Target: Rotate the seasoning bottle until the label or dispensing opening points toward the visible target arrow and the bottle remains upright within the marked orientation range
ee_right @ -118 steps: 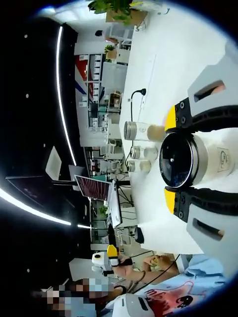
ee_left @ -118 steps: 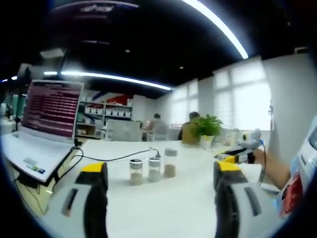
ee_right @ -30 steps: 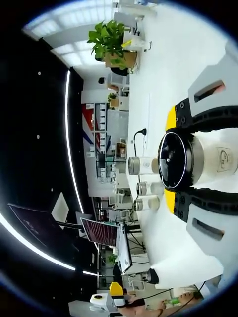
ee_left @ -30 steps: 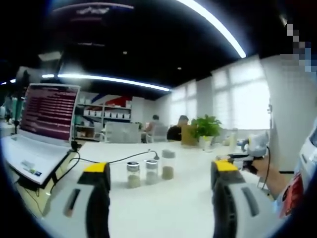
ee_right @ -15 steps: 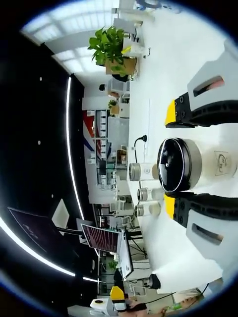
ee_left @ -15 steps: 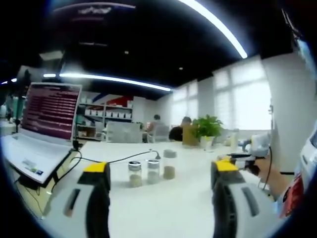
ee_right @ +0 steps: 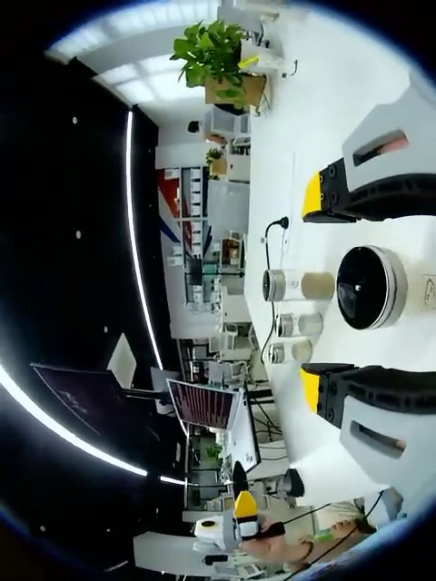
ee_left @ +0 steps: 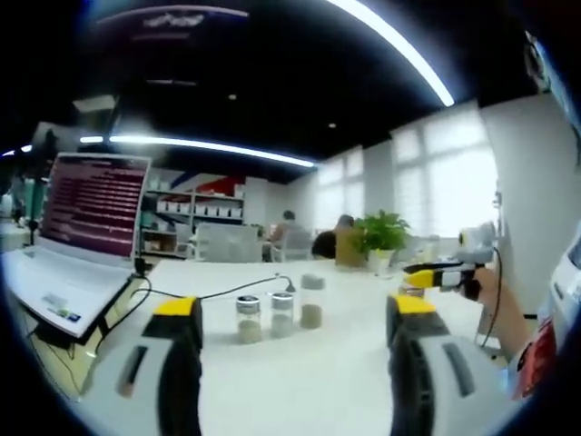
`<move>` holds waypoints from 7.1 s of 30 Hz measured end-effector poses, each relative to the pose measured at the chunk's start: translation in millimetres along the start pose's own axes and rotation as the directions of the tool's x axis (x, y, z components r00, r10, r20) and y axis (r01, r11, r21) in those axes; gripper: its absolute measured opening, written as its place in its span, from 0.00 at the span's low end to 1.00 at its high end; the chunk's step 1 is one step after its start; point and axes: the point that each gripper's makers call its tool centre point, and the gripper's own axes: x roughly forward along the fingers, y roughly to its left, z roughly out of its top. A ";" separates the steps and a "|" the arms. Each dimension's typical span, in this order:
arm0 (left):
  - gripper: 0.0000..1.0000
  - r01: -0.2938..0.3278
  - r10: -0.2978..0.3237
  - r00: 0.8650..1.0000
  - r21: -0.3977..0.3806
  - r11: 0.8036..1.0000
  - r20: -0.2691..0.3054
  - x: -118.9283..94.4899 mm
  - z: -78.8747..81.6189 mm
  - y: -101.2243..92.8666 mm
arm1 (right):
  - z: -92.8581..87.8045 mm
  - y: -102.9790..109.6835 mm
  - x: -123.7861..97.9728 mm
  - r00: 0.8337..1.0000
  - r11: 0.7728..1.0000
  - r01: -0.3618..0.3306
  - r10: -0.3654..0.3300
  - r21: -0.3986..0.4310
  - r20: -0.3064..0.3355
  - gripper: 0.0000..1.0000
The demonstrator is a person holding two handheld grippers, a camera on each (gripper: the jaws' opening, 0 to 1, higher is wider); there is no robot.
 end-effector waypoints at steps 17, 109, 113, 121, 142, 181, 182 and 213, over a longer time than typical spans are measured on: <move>0.88 0.012 -0.012 1.000 0.010 1.000 -0.014 1.1 -1.3 -5.8 | 25.7 -14.4 -16.2 0.958 0.959 -0.282 0.283 -0.028 0.041 0.68; 0.97 0.039 -0.036 0.995 0.039 0.998 -0.092 12.0 -20.4 -10.4 | -49.3 19.2 -11.4 0.674 0.675 -0.738 0.734 -0.025 -0.084 0.39; 0.97 0.044 -0.041 0.995 0.037 0.998 -0.095 13.0 -21.3 -11.3 | -49.0 18.7 -11.2 0.688 0.689 -0.725 0.721 -0.023 -0.080 0.39; 0.97 0.043 -0.040 0.995 0.036 0.998 -0.096 12.2 -21.4 -10.1 | -49.3 19.8 -9.6 0.724 0.725 -0.688 0.685 -0.021 -0.083 0.39; 0.97 0.040 -0.038 0.995 0.023 0.999 -0.088 12.1 -20.6 -9.9 | -48.7 15.4 -5.3 0.826 0.826 -0.563 0.563 -0.016 -0.036 0.39; 0.95 0.049 -0.048 0.996 0.010 0.999 -0.074 9.8 -18.0 -10.6 | 8.6 14.8 8.4 0.898 0.898 -0.439 0.439 -0.018 0.022 0.62; 0.95 0.047 -0.045 0.996 0.013 0.999 -0.075 9.5 -18.1 -9.9 | 12.7 14.3 9.1 0.898 0.898 -0.439 0.439 -0.016 0.032 0.62; 0.95 0.031 -0.029 0.997 0.023 0.999 -0.071 5.3 -14.9 -4.1 | 58.7 5.0 95.2 0.884 0.882 -0.467 0.468 0.065 0.003 0.62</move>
